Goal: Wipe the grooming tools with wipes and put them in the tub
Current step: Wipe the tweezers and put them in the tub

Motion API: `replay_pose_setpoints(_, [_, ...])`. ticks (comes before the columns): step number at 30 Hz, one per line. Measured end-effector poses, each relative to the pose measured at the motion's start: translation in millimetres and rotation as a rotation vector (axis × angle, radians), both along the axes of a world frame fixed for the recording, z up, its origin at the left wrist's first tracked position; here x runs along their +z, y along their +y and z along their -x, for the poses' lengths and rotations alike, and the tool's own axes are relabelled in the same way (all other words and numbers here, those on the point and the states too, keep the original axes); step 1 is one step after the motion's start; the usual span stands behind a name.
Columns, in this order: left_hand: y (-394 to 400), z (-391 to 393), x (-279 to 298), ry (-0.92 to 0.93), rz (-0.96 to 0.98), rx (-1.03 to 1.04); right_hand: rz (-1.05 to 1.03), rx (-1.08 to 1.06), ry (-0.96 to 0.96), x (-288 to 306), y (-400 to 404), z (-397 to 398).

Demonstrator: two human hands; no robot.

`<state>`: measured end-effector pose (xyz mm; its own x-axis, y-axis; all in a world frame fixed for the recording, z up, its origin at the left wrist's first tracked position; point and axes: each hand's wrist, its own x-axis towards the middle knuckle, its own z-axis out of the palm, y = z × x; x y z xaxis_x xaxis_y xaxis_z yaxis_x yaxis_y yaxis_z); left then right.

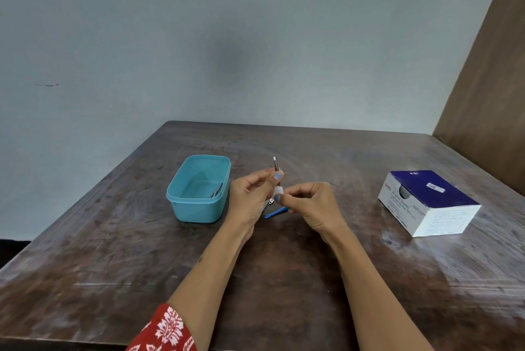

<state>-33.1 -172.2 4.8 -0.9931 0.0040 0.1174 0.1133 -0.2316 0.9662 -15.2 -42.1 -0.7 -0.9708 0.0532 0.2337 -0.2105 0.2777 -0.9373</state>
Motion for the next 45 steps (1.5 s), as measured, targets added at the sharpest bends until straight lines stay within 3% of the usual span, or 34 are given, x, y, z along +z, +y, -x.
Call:
replay_pose_setpoints(8, [3.1, -2.1, 0.6, 0.042, 0.026, -0.008, 0.009, -0.009, -0.005, -7.3, 7.1, -6.4])
replay_pose_setpoints(13, [1.2, -4.8, 8.2, 0.004, -0.081, -0.029, 0.004, -0.051, -0.040, -15.3, 11.1, -8.7])
replay_pose_setpoints(22, [-30.1, -13.1, 47.0, 0.188, -0.162, 0.082, 0.244, -0.447, 0.079, -20.2, 14.1, -1.8])
replay_pose_setpoints(24, [-50.2, -12.6, 62.1, 0.289, -0.022, 0.176, 0.232, -0.497, 0.096, -21.1, 14.5, -0.5])
replay_pose_setpoints(27, [-80.3, -8.5, 76.3, 0.343, 0.343, 0.351, 0.235, -0.541, 0.076, -22.6, 15.3, 1.6])
replay_pose_setpoints(31, [-97.6, 7.9, 73.7, 0.174, 0.892, 0.402, 0.233, -0.552, 0.049, -23.9, 16.5, 3.8])
replay_pose_setpoints(35, [-89.7, 22.6, 63.5, -0.039, 1.267, 0.319, 0.224, -0.559, 0.039, -25.1, 17.1, 6.4])
replay_pose_setpoints(39, [-78.9, 29.7, 58.8, -0.189, 1.442, 0.241, 0.218, -0.560, 0.044, -27.1, 17.5, 7.0])
replay_pose_setpoints(45, [-73.2, 30.4, 57.4, -0.268, 1.477, 0.213, 0.237, -0.555, 0.044, -26.3, 17.9, 6.3])
